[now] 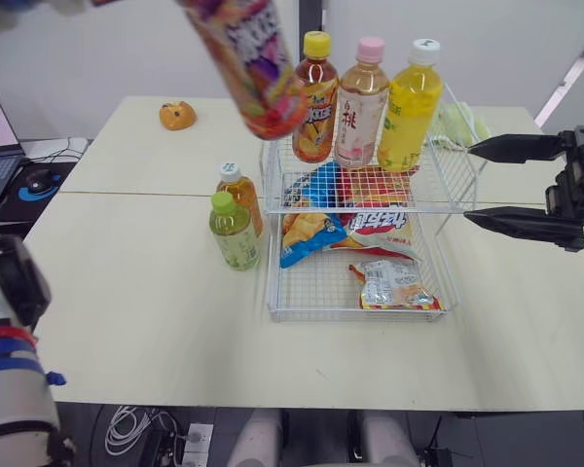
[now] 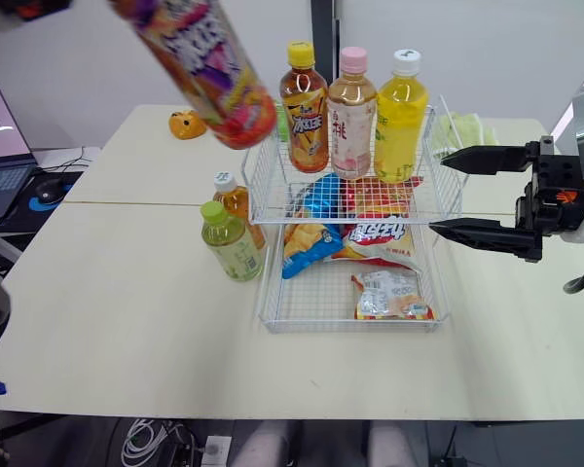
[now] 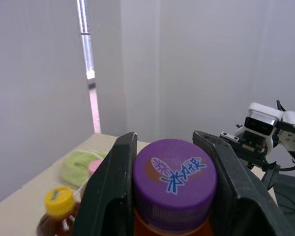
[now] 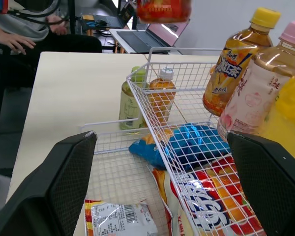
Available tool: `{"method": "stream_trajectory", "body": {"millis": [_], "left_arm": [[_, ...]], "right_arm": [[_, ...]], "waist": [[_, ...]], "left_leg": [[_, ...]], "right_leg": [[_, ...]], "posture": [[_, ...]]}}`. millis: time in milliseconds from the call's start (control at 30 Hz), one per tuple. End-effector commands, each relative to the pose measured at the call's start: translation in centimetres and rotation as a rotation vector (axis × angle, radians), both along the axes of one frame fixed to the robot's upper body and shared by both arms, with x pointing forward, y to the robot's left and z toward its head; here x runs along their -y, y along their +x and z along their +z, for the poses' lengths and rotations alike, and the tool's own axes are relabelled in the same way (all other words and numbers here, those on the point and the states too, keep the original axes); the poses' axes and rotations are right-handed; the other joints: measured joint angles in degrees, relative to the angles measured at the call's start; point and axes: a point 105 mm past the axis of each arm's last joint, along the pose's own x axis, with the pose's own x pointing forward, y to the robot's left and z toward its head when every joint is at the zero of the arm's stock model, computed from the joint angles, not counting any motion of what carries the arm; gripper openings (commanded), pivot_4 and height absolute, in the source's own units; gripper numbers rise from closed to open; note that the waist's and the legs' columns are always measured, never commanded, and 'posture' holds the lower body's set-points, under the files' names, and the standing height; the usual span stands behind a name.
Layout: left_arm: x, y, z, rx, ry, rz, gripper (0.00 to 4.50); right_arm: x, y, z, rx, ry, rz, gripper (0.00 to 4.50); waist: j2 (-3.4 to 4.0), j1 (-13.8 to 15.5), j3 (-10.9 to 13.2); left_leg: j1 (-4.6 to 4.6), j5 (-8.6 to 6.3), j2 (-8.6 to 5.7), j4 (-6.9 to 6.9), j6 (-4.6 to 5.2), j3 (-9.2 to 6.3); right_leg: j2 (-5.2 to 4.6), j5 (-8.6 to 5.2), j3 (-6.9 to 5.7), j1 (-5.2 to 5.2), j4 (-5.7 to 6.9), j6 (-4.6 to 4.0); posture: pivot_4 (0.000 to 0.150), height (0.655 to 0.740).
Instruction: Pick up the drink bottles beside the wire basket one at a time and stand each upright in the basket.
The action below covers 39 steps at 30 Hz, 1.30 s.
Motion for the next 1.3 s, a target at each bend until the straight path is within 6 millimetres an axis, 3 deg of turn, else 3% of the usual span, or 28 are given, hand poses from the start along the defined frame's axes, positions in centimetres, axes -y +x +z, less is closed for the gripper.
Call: {"method": "stream_trajectory", "body": {"millis": [33, 133, 400, 633, 867, 1000, 1200, 1300], "left_arm": [[2.7, 0.7, -0.5, 0.1, 0.05, -0.049, 1.39], [6.1, 2.2, -2.9, 0.139, 0.116, -0.078, 1.39], [11.1, 4.6, -5.8, 0.149, 0.16, -0.109, 1.39], [13.8, 5.7, -7.0, 0.116, 0.186, -0.126, 1.39], [14.7, 6.2, -6.7, 0.105, 0.177, -0.145, 1.39], [14.4, 6.1, -6.4, 0.085, 0.168, -0.172, 2.62], [13.1, 4.8, -3.9, 0.085, 0.113, -0.229, 4.47], [11.6, 3.1, -2.8, 0.089, 0.1, -0.293, 4.47]], "right_arm": [[0.1, -1.1, 1.2, 0.061, 0.001, -0.032, 4.5], [0.1, -1.4, 1.2, 0.063, 0.006, -0.057, 4.5], [0.1, -1.8, 1.1, 0.075, 0.015, -0.108, 4.5], [0.4, -2.0, 1.1, 0.09, 0.015, -0.136, 4.5], [0.8, -2.3, 1.0, 0.092, 0.016, -0.149, 4.5], [0.9, -2.4, 1.0, 0.093, 0.015, -0.153, 4.5], [1.1, -2.4, 1.0, 0.098, 0.015, -0.156, 4.5], [1.2, -2.4, 1.0, 0.101, 0.014, -0.157, 4.5]], "waist": [[0.0, -0.4, 0.0], [0.01, -0.6, 0.0], [0.02, -1.1, 0.0], [0.02, -0.9, 0.0], [0.02, -1.0, 0.0], [0.02, -1.1, 0.0], [0.03, -1.1, 0.0], [0.03, -1.2, 0.0]], "left_leg": [[-0.01, 0.0, 0.0, 0.0, 0.0, 0.02], [-0.02, 0.0, -0.02, 0.0, 0.0, 0.01], [-0.08, 0.0, -0.03, 0.0, 0.02, 0.02], [-0.1, -0.01, -0.1, 0.05, 0.03, 0.05], [-0.09, -0.01, -0.11, 0.07, 0.03, 0.06], [-0.08, -0.01, -0.11, 0.07, 0.03, 0.07], [-0.09, -0.01, -0.11, 0.07, 0.03, 0.06], [-0.07, -0.01, -0.1, 0.07, 0.03, 0.05]], "right_leg": [[0.0, 0.0, 0.03, -0.01, 0.02, 0.0], [-0.03, 0.0, 0.13, -0.06, 0.01, 0.01], [-0.06, -0.01, 0.16, -0.15, 0.02, 0.03], [-0.08, -0.02, 0.1, -0.1, 0.02, 0.09], [-0.1, -0.02, 0.08, -0.07, 0.02, 0.12], [-0.1, -0.02, 0.08, -0.07, 0.04, 0.12], [-0.09, -0.02, 0.06, -0.07, 0.05, 0.13], [-0.09, -0.03, 0.07, -0.07, 0.06, 0.14]], "posture": [[0.15, 0.74], [0.15, 0.74], [0.15, 0.74], [0.15, 0.74], [0.15, 0.74], [0.15, 0.74], [0.15, 0.74], [0.15, 0.74]]}}
